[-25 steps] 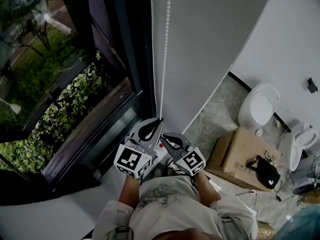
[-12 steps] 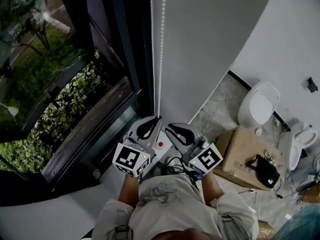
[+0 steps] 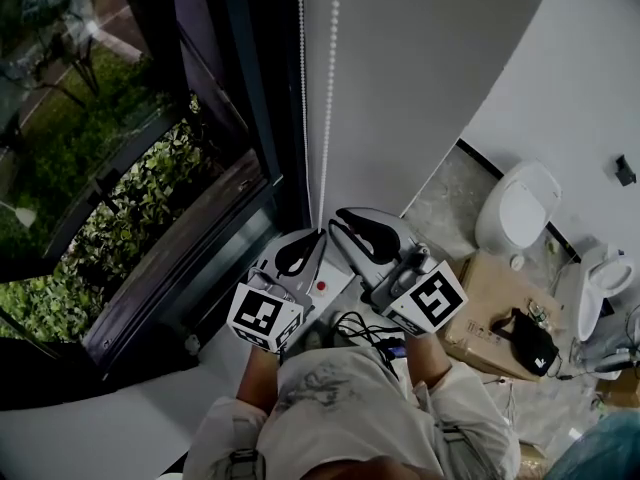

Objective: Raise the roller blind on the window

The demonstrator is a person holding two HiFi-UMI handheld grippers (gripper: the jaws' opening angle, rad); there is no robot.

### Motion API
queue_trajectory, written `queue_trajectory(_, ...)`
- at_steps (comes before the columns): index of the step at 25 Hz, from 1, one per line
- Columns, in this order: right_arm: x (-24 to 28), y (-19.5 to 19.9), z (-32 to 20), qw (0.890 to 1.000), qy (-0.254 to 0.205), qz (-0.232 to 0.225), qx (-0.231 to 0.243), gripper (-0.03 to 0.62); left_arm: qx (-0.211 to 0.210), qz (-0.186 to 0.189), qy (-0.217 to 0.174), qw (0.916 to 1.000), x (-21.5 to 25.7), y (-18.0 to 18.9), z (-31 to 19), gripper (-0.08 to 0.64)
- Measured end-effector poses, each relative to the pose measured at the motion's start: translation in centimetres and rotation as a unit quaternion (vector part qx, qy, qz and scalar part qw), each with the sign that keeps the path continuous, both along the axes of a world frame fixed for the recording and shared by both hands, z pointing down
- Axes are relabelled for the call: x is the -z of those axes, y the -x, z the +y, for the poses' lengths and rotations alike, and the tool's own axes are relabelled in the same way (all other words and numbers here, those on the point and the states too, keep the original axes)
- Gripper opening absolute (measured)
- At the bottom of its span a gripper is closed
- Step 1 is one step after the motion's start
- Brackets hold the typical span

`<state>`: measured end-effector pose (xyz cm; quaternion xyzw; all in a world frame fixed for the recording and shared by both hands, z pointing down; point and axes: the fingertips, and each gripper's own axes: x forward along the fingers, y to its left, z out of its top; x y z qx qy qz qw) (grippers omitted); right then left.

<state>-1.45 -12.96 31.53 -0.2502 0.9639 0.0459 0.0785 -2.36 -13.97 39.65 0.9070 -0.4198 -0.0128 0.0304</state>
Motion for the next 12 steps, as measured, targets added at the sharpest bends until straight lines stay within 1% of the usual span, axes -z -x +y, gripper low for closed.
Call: queue_trajectory(12, 4.5, 1.9, -1.5, 0.999, -0.034, -0.010, 0.011, 0.062, -0.002, 0.002, -0.001, 1.0000, 0.0, -0.2, 0.0, 0.011)
